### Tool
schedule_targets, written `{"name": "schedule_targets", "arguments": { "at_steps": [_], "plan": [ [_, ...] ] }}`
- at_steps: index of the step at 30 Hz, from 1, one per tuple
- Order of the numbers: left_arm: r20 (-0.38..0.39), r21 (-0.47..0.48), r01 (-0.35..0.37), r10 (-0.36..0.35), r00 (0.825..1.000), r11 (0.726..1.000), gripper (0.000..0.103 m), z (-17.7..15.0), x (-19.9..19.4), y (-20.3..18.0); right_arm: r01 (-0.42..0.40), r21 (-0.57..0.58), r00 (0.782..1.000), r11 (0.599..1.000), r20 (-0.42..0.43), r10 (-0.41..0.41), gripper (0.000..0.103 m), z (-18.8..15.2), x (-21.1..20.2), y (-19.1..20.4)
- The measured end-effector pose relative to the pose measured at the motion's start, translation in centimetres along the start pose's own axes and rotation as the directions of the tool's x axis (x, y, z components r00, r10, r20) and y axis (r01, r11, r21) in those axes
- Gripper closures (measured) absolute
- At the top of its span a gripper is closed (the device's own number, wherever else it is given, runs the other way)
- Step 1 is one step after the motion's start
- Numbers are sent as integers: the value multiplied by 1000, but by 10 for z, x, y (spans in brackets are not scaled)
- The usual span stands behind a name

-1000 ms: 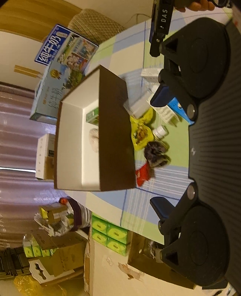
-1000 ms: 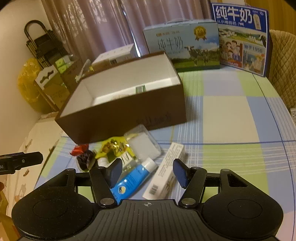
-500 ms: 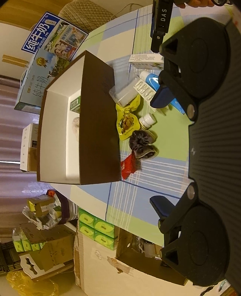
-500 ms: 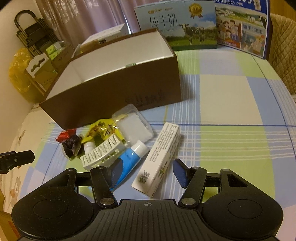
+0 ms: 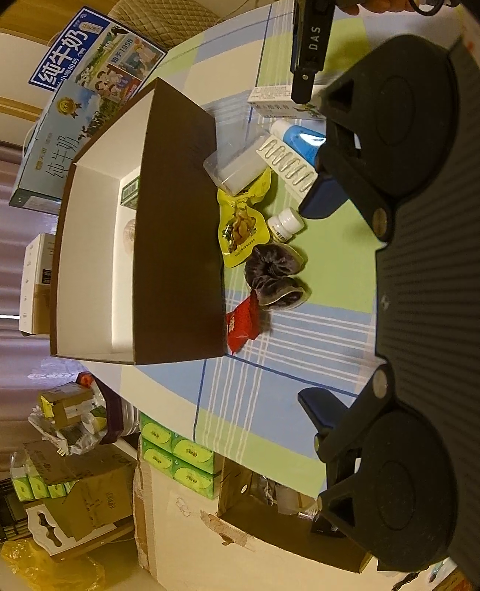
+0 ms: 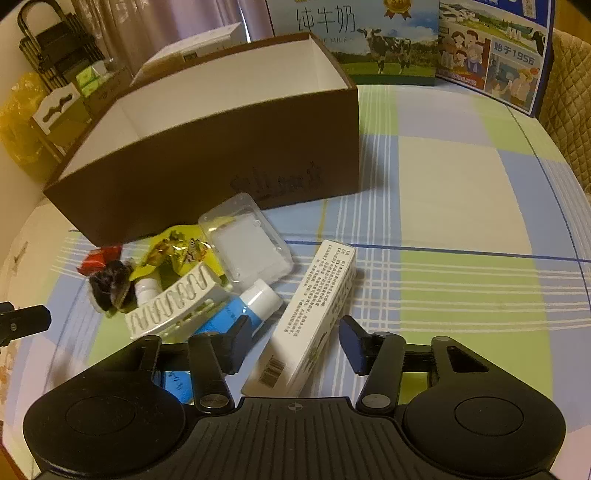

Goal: Organize objects
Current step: 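Grasp the white medicine box with the right tool while the left tool grasps the red packet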

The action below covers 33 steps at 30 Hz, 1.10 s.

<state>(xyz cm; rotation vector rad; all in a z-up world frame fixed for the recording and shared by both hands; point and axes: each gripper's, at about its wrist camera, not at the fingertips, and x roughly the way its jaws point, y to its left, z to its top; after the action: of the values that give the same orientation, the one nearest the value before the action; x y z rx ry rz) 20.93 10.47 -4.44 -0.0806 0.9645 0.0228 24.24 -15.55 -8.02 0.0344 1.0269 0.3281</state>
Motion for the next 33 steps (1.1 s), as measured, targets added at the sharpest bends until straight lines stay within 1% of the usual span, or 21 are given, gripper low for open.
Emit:
{"name": "schedule_targets", "arguments": {
  "at_steps": [4, 8, 12, 18, 23, 25, 28, 30, 31, 33],
  "plan": [
    [-14, 6, 2, -2, 1000, 1000, 8, -1, 11, -2, 10, -5, 1000, 1000, -15, -10, 60, 0, 9, -2],
    [-22, 7, 2, -1, 1000, 1000, 11, 0, 23, -2, 2, -15, 1000, 1000, -19, -2, 70, 0, 13, -6],
    [-30, -8, 10, -10, 999, 1000, 13, 4, 32, 0, 22, -54, 1000, 998, -16, -23, 74, 0, 10, -10],
    [-18, -36, -42, 41, 999, 998, 16, 24, 48, 12, 66, -62, 998, 996, -19, -67, 79, 5, 12, -25],
    [11, -46, -78, 78, 997, 996, 16, 45, 64, 18, 93, -45, 995, 995, -22, -94, 80, 12, 14, -42],
    [15, -43, -80, 81, 997, 996, 18, 50, 74, 18, 103, -35, 994, 994, -22, -103, 80, 14, 13, -48],
    [-5, -22, -90, 90, 996, 996, 23, 55, 92, 16, 110, -19, 994, 994, -20, -111, 80, 15, 12, -56],
    [-26, -7, -90, 90, 996, 996, 28, 55, 103, 16, 108, -12, 994, 994, -19, -108, 80, 16, 11, -58],
    [-35, 4, -91, 91, 995, 996, 29, 54, 108, 16, 106, -10, 994, 994, -19, -106, 80, 16, 11, -60],
    [-55, 18, -92, 93, 994, 996, 34, 52, 116, 18, 104, -6, 994, 995, -21, -104, 80, 15, 12, -61]
  ]
}}
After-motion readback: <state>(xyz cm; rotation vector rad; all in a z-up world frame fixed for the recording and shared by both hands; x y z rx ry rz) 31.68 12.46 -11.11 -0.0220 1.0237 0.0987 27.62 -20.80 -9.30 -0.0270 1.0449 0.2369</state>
